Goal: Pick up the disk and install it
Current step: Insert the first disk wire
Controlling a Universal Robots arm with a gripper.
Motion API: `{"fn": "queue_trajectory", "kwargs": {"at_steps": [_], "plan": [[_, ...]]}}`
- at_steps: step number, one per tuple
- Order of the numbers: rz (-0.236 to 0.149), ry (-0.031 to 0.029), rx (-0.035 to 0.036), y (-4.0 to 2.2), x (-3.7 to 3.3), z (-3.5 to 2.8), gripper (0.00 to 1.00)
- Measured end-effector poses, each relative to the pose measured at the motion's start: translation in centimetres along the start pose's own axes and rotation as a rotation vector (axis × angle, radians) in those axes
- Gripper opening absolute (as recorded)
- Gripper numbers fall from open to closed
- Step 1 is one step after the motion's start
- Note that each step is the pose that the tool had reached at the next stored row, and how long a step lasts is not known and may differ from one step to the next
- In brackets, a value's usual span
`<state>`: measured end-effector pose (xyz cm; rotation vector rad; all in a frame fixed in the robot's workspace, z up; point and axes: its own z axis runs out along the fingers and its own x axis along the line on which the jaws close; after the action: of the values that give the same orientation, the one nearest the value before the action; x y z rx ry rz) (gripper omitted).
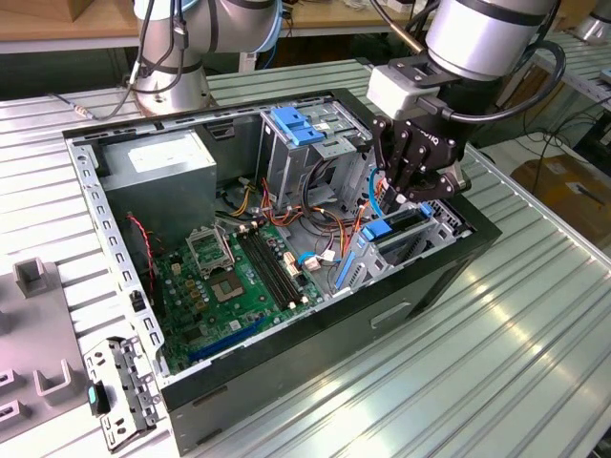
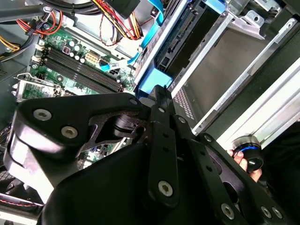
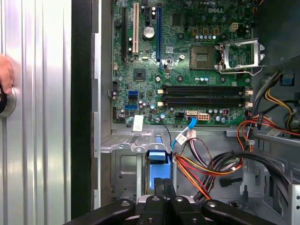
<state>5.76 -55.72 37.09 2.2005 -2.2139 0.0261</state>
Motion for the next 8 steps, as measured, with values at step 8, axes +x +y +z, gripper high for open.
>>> {"fn": "queue_trajectory", "kwargs": {"at_steps": [8], "plan": [[0.000,-0.0001,0.0000,-0.19,0.00,0.00,0.11]]}}
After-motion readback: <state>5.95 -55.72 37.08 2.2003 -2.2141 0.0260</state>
